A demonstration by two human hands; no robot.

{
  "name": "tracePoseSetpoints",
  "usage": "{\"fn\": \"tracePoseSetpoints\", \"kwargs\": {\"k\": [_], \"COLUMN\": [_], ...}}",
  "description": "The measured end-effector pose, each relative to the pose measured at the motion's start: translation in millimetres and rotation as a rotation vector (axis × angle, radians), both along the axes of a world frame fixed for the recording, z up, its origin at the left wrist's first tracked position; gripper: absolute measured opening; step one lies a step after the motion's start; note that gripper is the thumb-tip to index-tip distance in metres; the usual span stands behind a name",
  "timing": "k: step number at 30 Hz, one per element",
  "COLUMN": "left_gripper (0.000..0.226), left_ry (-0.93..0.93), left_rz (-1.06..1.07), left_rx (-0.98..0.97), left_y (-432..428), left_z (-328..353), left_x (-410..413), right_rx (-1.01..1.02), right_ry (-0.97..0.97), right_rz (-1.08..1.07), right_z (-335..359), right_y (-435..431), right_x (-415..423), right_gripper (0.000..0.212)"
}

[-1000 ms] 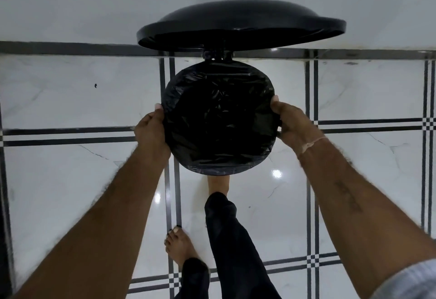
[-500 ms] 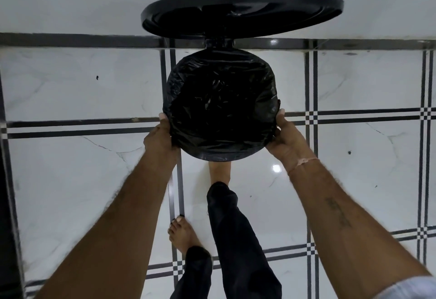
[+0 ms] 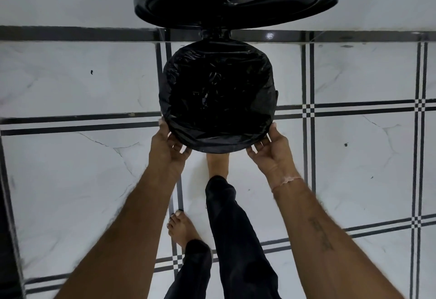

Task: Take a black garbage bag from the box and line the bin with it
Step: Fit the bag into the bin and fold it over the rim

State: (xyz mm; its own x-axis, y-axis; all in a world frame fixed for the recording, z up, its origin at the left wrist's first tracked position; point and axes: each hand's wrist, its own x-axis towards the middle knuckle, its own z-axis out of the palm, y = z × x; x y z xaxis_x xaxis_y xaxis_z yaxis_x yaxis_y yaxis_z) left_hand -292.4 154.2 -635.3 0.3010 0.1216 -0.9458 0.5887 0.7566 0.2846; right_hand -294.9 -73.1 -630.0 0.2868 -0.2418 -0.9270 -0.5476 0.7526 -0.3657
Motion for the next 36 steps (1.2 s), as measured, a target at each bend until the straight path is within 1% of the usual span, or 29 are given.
{"fn": "tracePoseSetpoints", "kwargs": {"k": [1,3,5,8,11,13,17,20,22,23,24,27,29,33,36], "left_gripper": [0.034,0.043,0.049,0.046,0.034,0.026,0.031,0.036,0.041,0.041,0.039,0.029,0.028,0.032,0.045], "left_ry": [0.004,0.007,-0.012,0.011,0.053,0.060,0.045,0.033,0.040,0.050,0.064,0.095,0.100,0.109,0.095], "left_rz": [0.007,0.053,0.122,0.212,0.259,0.315,0.490,0.499,0.506,0.504,0.495,0.446,0.427,0.455,0.525], "left_rx": [-0.008,-0.008,-0.009,-0.035,-0.159,-0.203,-0.217,-0.231,-0.235,-0.231,-0.224,-0.216,-0.211,-0.214,-0.195], "left_y": [-1.2,-3.2,-8.9,-25.0,-45.5,-55.0,-66.9,-74.7,-76.5,-76.5,-76.0,-76.5,-77.6,-76.6,-74.9], "left_z": [-1.5,-3.2,-5.9,-4.0,5.0,10.9,6.3,10.5,18.9,23.4,24.9,24.4,22.6,22.9,24.7], "left_x": [-3.8,-6.8,-4.0,-11.5,-32.7,-38.6,-30.2,-28.8,-27.8,-25.4,-24.2,-19.1,-16.7,-21.1,-26.9], "right_rx": [0.021,0.059,0.051,0.036,0.147,0.205,0.256,0.246,0.221,0.218,0.211,0.226,0.232,0.202,0.208], "right_ry": [0.020,0.025,0.005,-0.029,0.031,0.063,0.048,0.045,0.046,0.045,0.042,0.047,0.058,0.068,0.066], "right_rz": [-0.005,-0.064,-0.154,-0.244,-0.293,-0.312,-0.411,-0.473,-0.463,-0.458,-0.451,-0.456,-0.473,-0.467,-0.450], "right_z": [1.0,0.5,-2.9,-2.1,11.2,15.4,5.2,-4.9,-12.2,-16.2,-20.9,-21.9,-22.3,-23.3,-22.3], "right_y": [1.9,6.9,13.1,25.0,40.9,51.2,59.8,61.4,64.0,65.5,66.5,66.3,65.0,67.9,69.6], "right_x": [-3.2,-5.4,-6.0,-12.5,-22.2,-25.7,-22.3,-26.7,-33.5,-35.8,-37.2,-30.3,-26.8,-31.5,-34.7], "right_gripper": [0.025,0.028,0.032,0.033,0.034,0.037,0.037,0.036,0.045,0.050,0.050,0.038,0.034,0.036,0.037]}}
